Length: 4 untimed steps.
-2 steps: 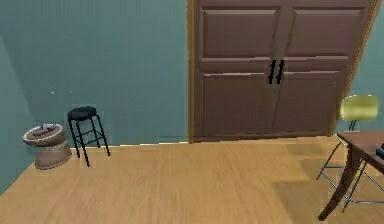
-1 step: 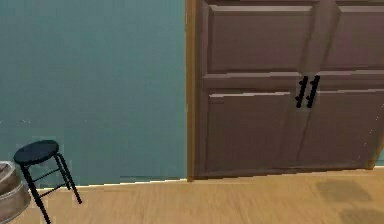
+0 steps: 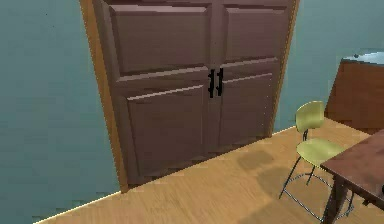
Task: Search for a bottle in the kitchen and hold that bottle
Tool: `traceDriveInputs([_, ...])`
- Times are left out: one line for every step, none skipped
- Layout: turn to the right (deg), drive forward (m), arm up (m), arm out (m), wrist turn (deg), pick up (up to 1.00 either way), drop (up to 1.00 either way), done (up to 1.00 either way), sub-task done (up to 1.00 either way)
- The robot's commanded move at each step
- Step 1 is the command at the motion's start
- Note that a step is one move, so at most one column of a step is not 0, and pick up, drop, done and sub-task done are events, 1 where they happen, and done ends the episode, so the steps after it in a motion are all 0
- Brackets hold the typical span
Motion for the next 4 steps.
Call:
traceDriveInputs([0.0,0.45,0.0,0.0,0.0,0.0,0.0,0.0,0.0])
traceDriveInputs([-12.0,0.0,0.0,0.0,0.0,0.0,0.0,0.0,0.0])
traceDriveInputs([45.0,0.0,0.0,0.0,0.0,0.0,0.0,0.0,0.0])
traceDriveInputs([45.0,0.0,0.0,0.0,0.0,0.0,0.0,0.0,0.0])
